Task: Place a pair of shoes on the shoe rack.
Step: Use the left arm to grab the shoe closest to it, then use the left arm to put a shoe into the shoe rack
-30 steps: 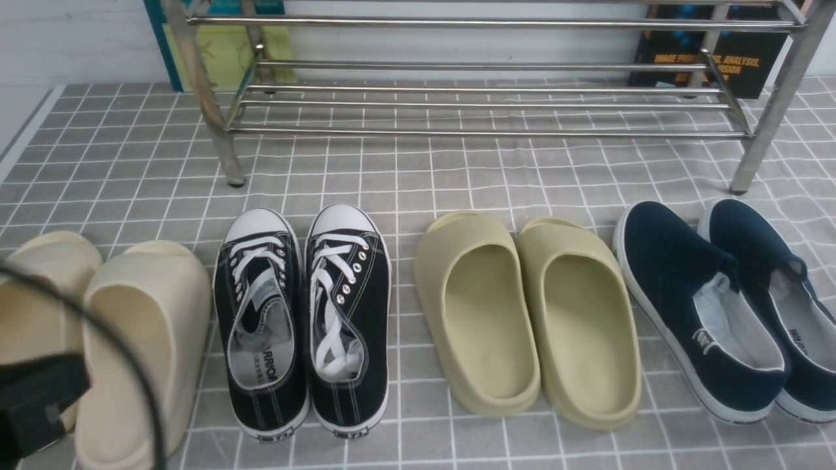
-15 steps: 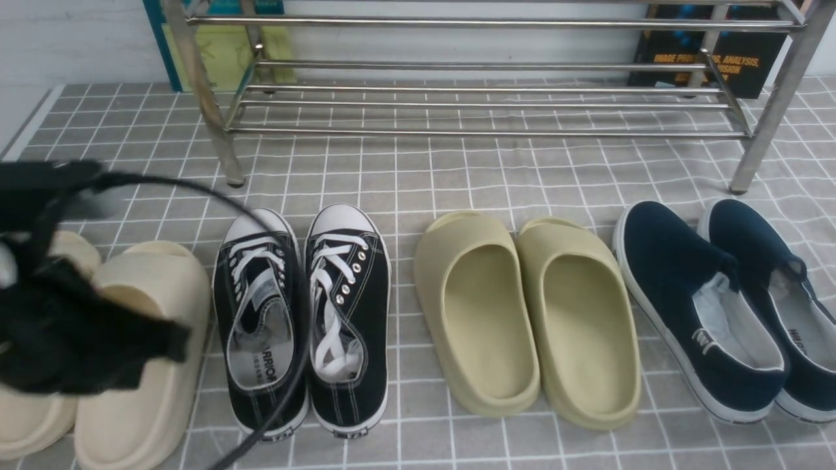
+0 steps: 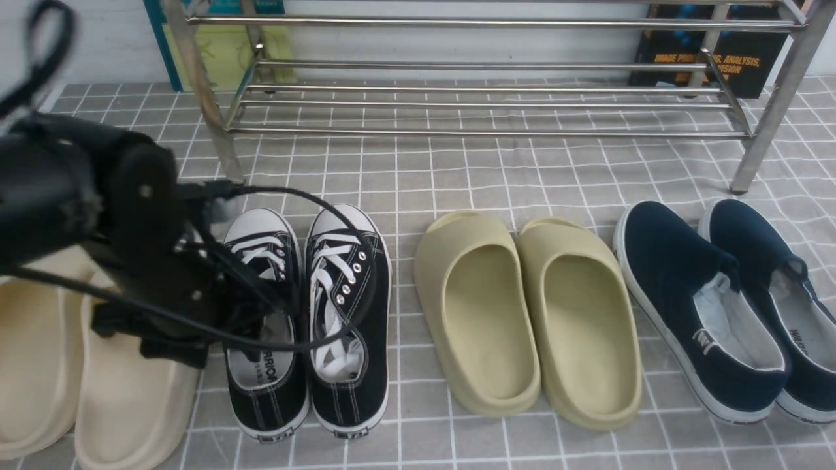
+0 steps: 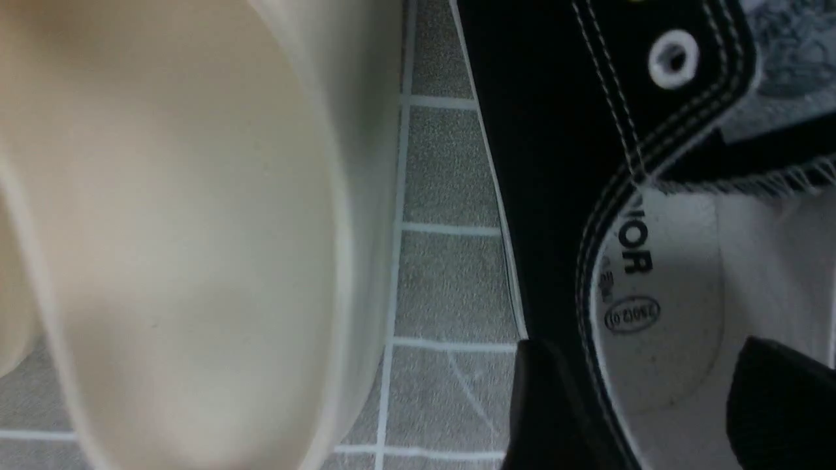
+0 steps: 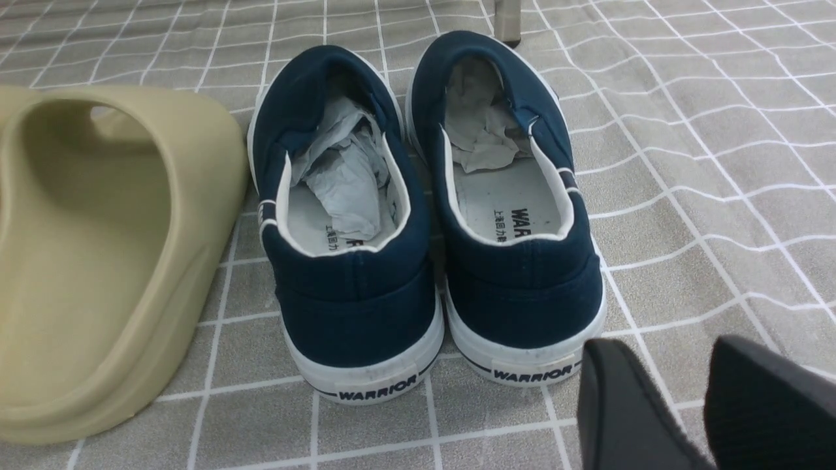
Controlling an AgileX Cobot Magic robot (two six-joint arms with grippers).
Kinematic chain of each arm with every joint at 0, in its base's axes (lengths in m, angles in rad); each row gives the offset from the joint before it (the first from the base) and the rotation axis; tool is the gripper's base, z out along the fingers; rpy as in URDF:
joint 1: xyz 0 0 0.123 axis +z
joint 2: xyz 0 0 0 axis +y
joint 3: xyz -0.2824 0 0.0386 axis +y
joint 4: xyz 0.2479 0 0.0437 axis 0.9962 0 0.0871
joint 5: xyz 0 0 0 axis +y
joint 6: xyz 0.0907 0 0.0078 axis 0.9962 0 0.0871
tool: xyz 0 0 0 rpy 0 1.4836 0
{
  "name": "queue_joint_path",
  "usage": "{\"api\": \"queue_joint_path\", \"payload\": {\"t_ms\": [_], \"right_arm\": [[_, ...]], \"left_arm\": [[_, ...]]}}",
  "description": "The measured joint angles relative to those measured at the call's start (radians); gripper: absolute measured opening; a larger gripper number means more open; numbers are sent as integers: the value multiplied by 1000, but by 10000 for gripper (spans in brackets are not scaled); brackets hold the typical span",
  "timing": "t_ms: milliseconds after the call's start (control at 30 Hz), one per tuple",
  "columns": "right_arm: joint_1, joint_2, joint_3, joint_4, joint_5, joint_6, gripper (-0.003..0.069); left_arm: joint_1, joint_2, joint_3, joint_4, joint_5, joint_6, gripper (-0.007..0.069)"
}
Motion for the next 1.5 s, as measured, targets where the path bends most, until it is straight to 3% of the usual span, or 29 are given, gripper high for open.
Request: {"api": "queue_joint_path", "payload": {"t_ms": [100, 367, 667, 867, 1300, 1500], "right_arm": [[0, 0, 0, 0, 0, 0, 239], [0, 0, 0, 0, 0, 0, 239], [0, 0, 0, 0, 0, 0, 239], [0, 0, 0, 0, 0, 0, 243], [0, 0, 0, 0, 0, 0, 246], [0, 0, 0, 0, 0, 0, 246]], "left_arm": [[0, 78, 0, 1, -27, -17, 307], [0, 126, 0, 33, -23, -23, -13], [0, -52, -64, 29, 103, 10, -13], [0, -108, -203, 52, 109, 40, -13], [3, 209, -486, 125, 125, 39, -13], [48, 355, -649, 98, 137, 24, -13]]}}
